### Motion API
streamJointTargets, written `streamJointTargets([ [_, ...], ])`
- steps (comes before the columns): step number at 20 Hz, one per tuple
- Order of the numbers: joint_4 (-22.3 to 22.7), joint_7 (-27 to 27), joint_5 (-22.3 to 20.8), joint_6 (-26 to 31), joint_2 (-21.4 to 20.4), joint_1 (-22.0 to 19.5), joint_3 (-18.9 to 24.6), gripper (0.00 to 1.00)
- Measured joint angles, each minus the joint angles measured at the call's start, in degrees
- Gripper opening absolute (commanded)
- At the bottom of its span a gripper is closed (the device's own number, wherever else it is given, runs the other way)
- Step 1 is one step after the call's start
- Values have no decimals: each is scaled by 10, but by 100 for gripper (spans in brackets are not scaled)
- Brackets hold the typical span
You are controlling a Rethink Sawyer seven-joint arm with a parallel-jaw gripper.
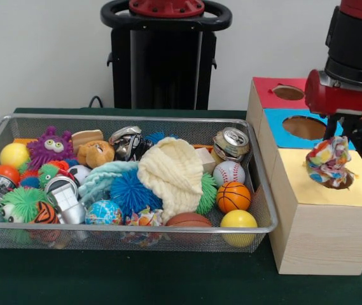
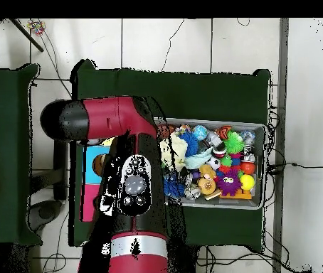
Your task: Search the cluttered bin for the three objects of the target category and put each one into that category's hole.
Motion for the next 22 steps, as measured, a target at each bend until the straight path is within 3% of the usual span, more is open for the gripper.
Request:
streamJointTargets([
  [13,0,4,7,0,8,-4,-20,0],
  [22,0,4,40,22,8,-17,-17,0],
])
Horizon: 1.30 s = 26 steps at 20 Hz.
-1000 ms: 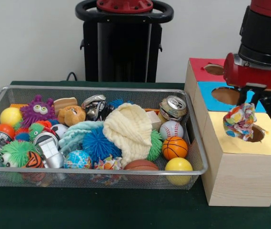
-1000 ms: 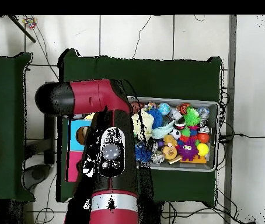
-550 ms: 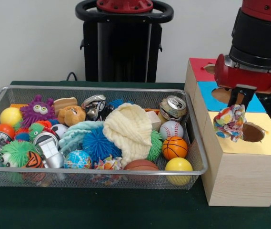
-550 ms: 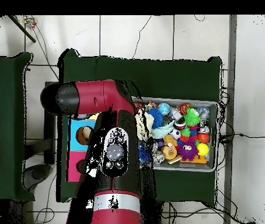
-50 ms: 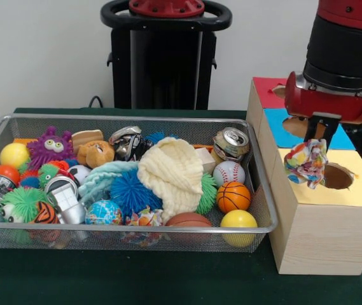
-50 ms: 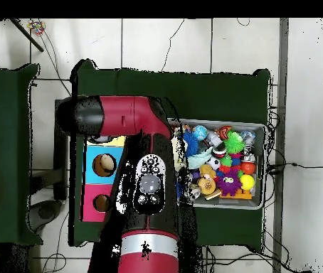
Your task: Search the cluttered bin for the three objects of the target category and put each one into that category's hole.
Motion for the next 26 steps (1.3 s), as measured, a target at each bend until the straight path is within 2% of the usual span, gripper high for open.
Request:
streamJointTargets([
  [7,1,0,19,47,0,-9,8,0],
  [13,6,0,35,65,0,-12,20,0],
  [26,44,0,62,52,-4,-22,58,0],
])
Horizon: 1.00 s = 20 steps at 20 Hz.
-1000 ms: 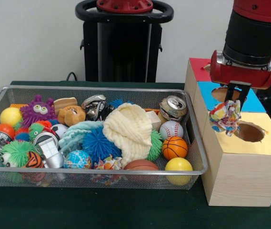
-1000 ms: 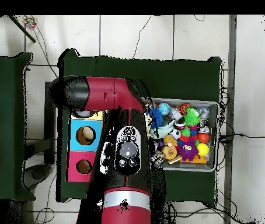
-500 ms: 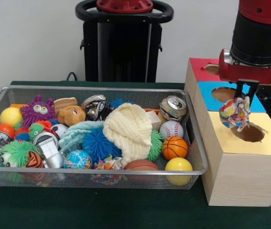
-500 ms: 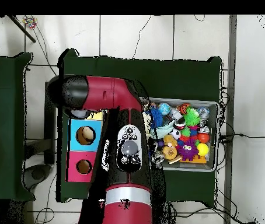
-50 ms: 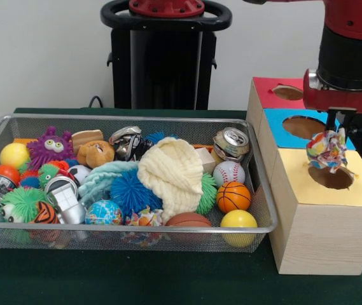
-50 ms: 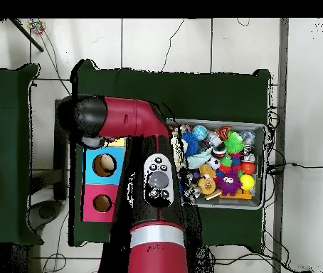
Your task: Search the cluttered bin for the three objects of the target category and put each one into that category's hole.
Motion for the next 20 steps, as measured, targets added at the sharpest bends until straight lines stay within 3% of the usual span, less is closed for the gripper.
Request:
streamJointTargets([
  [12,32,0,-2,-72,0,0,2,0],
  [20,35,0,-2,-91,2,0,2,0],
])
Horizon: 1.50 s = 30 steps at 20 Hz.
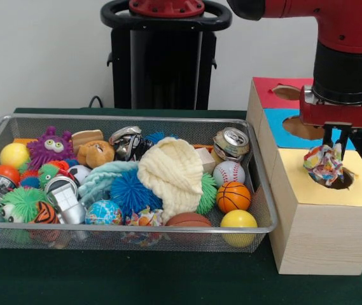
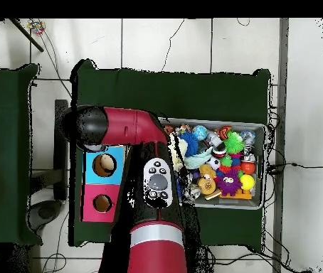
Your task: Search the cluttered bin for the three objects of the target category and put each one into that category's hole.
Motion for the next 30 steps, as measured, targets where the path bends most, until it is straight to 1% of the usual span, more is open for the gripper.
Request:
streamJointTargets([
  [6,0,0,0,0,6,-3,8,0],
  [15,-9,0,2,0,17,-21,37,0],
  [24,-12,0,1,1,19,-26,44,0],
  [25,-12,0,1,3,19,-27,45,100],
  [30,-12,0,1,3,20,-27,45,100],
])
